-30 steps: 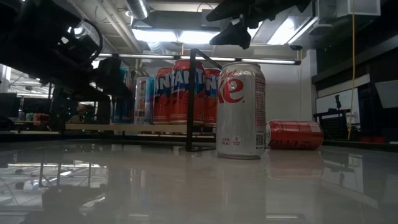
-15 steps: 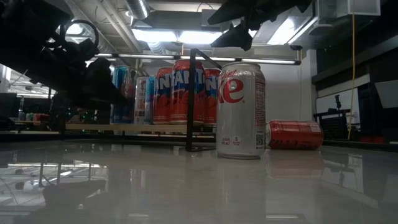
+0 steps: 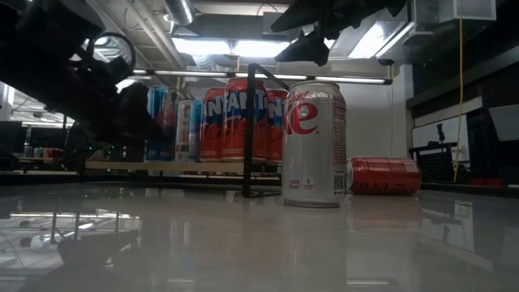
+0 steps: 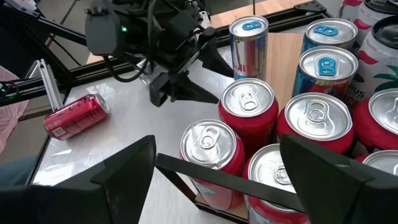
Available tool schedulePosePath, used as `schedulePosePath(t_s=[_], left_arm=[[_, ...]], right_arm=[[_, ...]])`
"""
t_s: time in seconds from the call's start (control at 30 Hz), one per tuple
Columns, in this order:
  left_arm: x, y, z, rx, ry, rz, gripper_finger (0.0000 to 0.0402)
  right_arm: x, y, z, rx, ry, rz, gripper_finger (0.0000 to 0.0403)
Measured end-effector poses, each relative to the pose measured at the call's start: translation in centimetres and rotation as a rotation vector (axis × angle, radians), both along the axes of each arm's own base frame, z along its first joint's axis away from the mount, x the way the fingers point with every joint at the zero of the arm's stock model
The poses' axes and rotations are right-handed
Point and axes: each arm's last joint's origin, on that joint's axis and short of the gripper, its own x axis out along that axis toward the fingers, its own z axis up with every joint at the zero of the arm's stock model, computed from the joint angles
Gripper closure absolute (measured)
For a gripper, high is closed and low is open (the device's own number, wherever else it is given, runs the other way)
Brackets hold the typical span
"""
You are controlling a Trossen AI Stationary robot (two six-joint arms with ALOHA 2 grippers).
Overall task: Pick and place cans onto a shelf
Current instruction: Put the blue and white soda can on the shelf aligned with the other blue and white soda cans
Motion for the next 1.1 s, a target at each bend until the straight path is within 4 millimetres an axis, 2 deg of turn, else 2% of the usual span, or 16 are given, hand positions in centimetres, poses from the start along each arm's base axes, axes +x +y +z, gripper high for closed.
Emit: schedulePosePath(t_s=[0.6,1.1], left_arm=[[0.2,2.0,-0.1,-0.002,0.011,0.104,0.0205],[0.5,1.8,-0.2,-0.095,0.026,0.024,0.0214]], right_arm=[[0.0,0.0,-0.1,0.001,0.007,0.000,0.0071],[-0.1,0.0,-0.2,0.002,0.021,-0.001,0.0071]])
